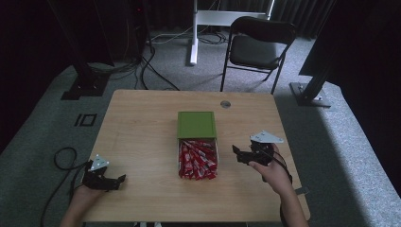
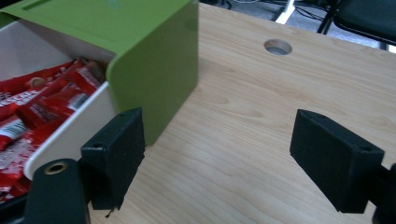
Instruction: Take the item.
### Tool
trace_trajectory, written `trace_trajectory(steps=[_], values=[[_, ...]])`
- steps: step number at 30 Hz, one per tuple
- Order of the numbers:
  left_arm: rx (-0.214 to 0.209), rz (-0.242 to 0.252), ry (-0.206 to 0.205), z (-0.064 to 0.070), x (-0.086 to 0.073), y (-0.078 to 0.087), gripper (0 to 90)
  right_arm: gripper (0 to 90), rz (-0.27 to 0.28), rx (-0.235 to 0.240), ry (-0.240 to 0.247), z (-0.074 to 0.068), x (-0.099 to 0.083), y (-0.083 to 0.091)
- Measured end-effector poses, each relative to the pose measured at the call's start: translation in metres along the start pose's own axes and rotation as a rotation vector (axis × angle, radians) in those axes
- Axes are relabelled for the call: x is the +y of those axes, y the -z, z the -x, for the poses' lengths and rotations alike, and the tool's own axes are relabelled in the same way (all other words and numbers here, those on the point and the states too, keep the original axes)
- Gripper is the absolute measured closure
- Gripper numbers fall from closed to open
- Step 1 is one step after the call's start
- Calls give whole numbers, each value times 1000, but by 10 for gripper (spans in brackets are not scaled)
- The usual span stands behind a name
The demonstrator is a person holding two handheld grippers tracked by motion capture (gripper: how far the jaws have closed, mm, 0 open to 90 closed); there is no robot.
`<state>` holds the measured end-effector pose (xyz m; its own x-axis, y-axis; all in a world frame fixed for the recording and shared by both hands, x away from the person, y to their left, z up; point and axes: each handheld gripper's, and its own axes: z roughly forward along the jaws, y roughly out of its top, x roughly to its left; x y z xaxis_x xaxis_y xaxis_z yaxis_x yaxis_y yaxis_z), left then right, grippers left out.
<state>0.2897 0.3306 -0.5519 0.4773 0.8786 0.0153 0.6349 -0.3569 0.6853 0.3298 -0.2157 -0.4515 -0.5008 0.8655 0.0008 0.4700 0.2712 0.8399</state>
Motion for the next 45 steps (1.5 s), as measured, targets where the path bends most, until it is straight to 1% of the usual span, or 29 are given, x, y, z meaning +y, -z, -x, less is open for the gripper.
trace_trajectory(steps=[2,6,16,17,20,25,26,31,32,33,36,38,40,42,43,45], values=[[0,0,0,0,0,0,7,181,5,7,5,-3,3,-1],[0,0,0,0,0,0,7,181,12,38,13,-11,9,-3],[0,1,1,0,0,0,7,183,37,110,63,-38,26,-7],[0,1,2,0,0,0,7,183,36,121,70,-41,27,-8],[0,1,2,0,0,0,7,192,33,133,90,-48,29,-10],[0,1,2,0,0,0,6,193,27,162,104,-59,32,-17],[0,1,2,0,0,0,7,194,22,167,115,-62,32,-18],[1,1,0,0,0,0,6,195,13,195,138,-73,33,-25],[1,2,0,0,0,0,6,205,14,204,137,-75,34,-26],[1,2,0,0,0,0,7,236,17,206,139,-76,34,-27],[0,0,-1,0,0,0,7,251,15,217,143,-81,35,-30],[0,0,0,0,0,0,7,299,8,215,163,-84,35,-32],[0,0,0,0,0,0,6,350,0,218,166,-87,35,-34],[0,0,0,0,0,0,7,394,-1,225,182,-89,35,-36],[0,2,0,0,0,0,7,400,-2,229,187,-89,35,-38],[0,1,2,0,0,0,7,478,-16,256,200,-90,35,-41]])
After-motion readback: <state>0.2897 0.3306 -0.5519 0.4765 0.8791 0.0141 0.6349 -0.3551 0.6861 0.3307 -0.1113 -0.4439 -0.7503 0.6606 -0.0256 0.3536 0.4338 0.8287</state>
